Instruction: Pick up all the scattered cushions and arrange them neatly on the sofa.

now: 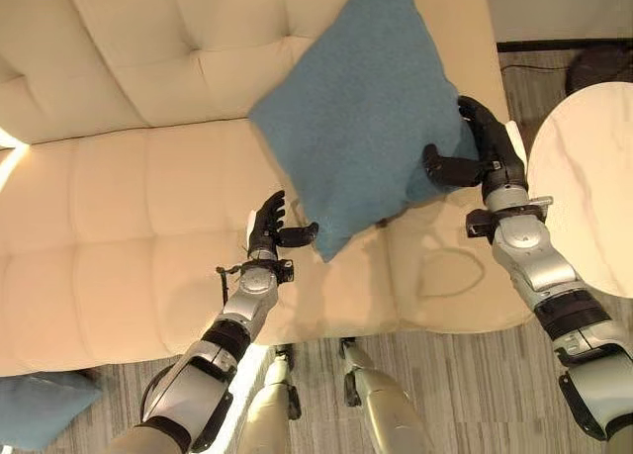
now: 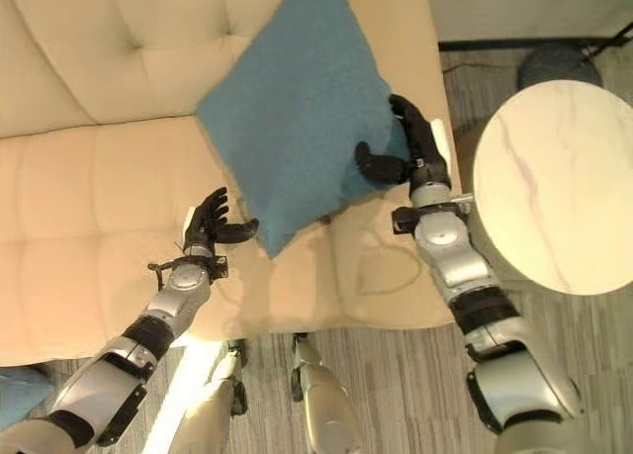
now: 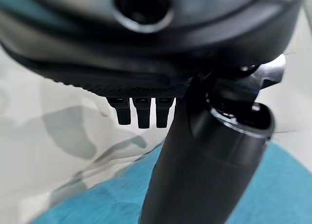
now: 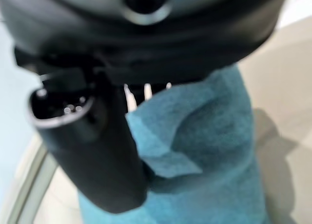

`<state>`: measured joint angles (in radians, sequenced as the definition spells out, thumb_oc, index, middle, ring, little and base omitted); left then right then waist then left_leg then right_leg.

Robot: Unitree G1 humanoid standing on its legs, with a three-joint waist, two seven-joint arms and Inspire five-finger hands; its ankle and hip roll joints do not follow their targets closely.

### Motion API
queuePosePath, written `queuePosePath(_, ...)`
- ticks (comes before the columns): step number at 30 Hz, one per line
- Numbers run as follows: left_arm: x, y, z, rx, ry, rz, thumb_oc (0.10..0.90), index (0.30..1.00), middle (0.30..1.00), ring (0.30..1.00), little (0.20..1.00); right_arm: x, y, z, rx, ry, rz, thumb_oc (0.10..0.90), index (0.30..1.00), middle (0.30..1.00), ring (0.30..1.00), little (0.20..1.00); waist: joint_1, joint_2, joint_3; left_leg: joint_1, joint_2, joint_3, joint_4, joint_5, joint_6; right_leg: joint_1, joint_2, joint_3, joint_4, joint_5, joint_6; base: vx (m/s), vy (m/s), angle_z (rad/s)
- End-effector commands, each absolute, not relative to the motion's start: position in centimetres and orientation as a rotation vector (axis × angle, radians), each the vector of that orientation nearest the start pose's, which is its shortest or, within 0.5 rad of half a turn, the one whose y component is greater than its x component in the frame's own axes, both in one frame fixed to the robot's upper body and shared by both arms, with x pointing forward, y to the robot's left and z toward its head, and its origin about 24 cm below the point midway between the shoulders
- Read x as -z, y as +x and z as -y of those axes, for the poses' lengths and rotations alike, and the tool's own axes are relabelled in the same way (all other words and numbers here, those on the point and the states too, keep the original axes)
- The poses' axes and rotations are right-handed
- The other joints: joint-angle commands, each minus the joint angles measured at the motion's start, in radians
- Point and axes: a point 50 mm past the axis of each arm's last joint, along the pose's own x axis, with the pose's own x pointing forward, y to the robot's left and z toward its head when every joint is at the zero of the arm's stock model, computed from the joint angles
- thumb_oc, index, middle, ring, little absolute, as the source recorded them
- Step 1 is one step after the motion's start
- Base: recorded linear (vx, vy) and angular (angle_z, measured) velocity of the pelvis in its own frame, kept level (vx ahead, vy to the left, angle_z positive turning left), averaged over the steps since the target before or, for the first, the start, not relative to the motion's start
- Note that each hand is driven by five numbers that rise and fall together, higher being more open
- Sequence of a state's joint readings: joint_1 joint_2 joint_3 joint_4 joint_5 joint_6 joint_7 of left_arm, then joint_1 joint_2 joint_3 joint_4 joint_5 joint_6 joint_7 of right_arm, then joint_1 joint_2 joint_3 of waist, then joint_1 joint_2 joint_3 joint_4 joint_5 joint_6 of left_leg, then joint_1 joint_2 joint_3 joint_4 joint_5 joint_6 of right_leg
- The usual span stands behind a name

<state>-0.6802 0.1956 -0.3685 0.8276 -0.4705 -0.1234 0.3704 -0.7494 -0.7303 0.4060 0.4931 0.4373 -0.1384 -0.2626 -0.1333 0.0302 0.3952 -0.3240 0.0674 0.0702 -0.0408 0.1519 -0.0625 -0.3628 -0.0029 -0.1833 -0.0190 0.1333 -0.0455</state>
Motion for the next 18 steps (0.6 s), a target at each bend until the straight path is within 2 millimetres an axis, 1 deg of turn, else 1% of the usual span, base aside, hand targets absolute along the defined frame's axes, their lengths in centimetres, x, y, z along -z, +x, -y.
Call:
queuePosePath(1, -8.2, 37.7, -13.3, -0.181, -0.041, -0.024, 0.8, 0.9, 0.9, 0.9, 0.9, -21.3, 36.2, 16.7, -0.124, -0.307, 0.508, 0.8, 0.9, 0.9, 0.9, 0.9, 0.013, -0.086, -0.021, 0.014, 0.039, 0.029, 0.123, -0.202, -0.038, -0.07, -0.073, 0.108, 0.092, -0.108, 0.103, -0.02, 0.017, -0.14)
queuePosePath(3, -9.0, 38.0, -12.8, -0.173, -0.091, -0.005, 0.8, 0.9, 0.9, 0.9, 0.9, -21.6, 36.1, 16.2, -0.136, -0.302, 0.526, 0.8, 0.9, 0.9, 0.9, 0.9, 0.003, -0.088, -0.017, -0.009, 0.04, 0.029, 0.131, -0.202, -0.038, -0.102, -0.069, 0.112, 0.113, -0.112, 0.103, -0.02, -0.002, -0.17)
queuePosePath(4, -9.3, 38.0, -12.5, -0.16, -0.109, 0.003, 0.8, 0.9, 0.9, 0.9, 0.9, -21.4, 36.1, 16.0, -0.144, -0.301, 0.523, 0.8, 0.9, 0.9, 0.9, 0.9, 0.0, -0.088, -0.016, -0.013, 0.041, 0.029, 0.133, -0.203, -0.038, -0.11, -0.069, 0.112, 0.118, -0.113, 0.103, 0.0, -0.028, -0.14)
queuePosePath(5, -9.8, 38.1, -11.5, -0.12, -0.17, 0.014, 0.8, 0.9, 0.9, 0.9, 0.9, -20.9, 36.2, 15.6, -0.147, -0.291, 0.507, 0.8, 0.9, 0.9, 0.9, 0.9, -0.006, -0.089, -0.012, -0.017, 0.042, 0.03, 0.139, -0.204, -0.039, -0.117, -0.068, 0.114, 0.123, -0.115, 0.102, 0.01, -0.02, -0.07)
queuePosePath(6, -10.0, 38.2, -11.1, -0.103, -0.19, 0.016, 0.8, 0.9, 0.9, 0.9, 0.9, -20.8, 36.3, 15.3, -0.152, -0.291, 0.502, 0.8, 0.9, 0.9, 0.9, 0.9, -0.008, -0.09, -0.009, -0.016, 0.043, 0.031, 0.139, -0.205, -0.04, -0.118, -0.068, 0.115, 0.123, -0.116, 0.102, 0.0, 0.0, 0.0)
queuePosePath(7, -10.5, 38.2, -10.2, -0.07, -0.242, 0.028, 0.8, 0.9, 0.9, 0.9, 0.9, -20.5, 36.4, 14.6, -0.164, -0.296, 0.497, 0.8, 0.9, 0.9, 0.9, 0.9, -0.013, -0.09, -0.003, -0.013, 0.044, 0.035, 0.137, -0.206, -0.041, -0.12, -0.065, 0.117, 0.125, -0.116, 0.102, 0.0, 0.0, 0.0)
queuePosePath(13, -13.0, 38.0, -7.6, 0.033, -0.433, 0.1, 0.8, 0.9, 0.9, 0.9, 0.9, -19.2, 36.6, 12.6, -0.208, -0.306, 0.466, 0.8, 0.9, 0.9, 0.9, 0.9, -0.021, -0.086, 0.001, -0.001, 0.043, 0.044, 0.123, -0.204, -0.041, -0.117, -0.062, 0.126, 0.123, -0.115, 0.104, 0.0, 0.0, 0.0)
queuePosePath(14, -13.0, 38.0, -7.6, 0.033, -0.433, 0.1, 0.8, 0.9, 0.9, 0.9, 0.9, -19.2, 36.6, 12.6, -0.208, -0.306, 0.466, 0.8, 0.9, 0.9, 0.9, 0.9, -0.021, -0.086, 0.001, -0.001, 0.043, 0.044, 0.122, -0.204, -0.041, -0.116, -0.062, 0.126, 0.123, -0.115, 0.104, 0.02, -0.006, -0.03)
queuePosePath(15, -13.7, 37.8, -6.8, 0.061, -0.499, 0.12, 0.8, 0.9, 0.9, 0.9, 0.9, -18.7, 36.6, 12.1, -0.222, -0.307, 0.456, 0.8, 0.9, 0.9, 0.9, 0.9, -0.023, -0.083, 0.002, 0.006, 0.041, 0.044, 0.117, -0.203, -0.041, -0.113, -0.062, 0.128, 0.124, -0.116, 0.105, 0.0, 0.0, 0.0)
queuePosePath(17, -13.7, 37.8, -6.8, 0.061, -0.499, 0.12, 0.8, 0.9, 0.9, 0.9, 0.9, -18.7, 36.6, 12.1, -0.222, -0.307, 0.456, 0.8, 0.9, 0.9, 0.9, 0.9, -0.023, -0.084, 0.002, 0.006, 0.041, 0.044, 0.117, -0.203, -0.041, -0.113, -0.062, 0.128, 0.124, -0.116, 0.105, 0.02, 0.0, -0.06)
queuePosePath(18, -15.0, 37.5, -5.5, 0.116, -0.593, 0.157, 0.8, 0.9, 0.9, 0.9, 0.9, -18.1, 36.4, 11.3, -0.237, -0.298, 0.452, 0.8, 0.9, 0.9, 0.9, 0.9, -0.027, -0.076, 0.003, 0.017, 0.038, 0.046, 0.109, -0.204, -0.041, -0.108, -0.062, 0.131, 0.124, -0.115, 0.106, 0.02, 0.009, -0.08)
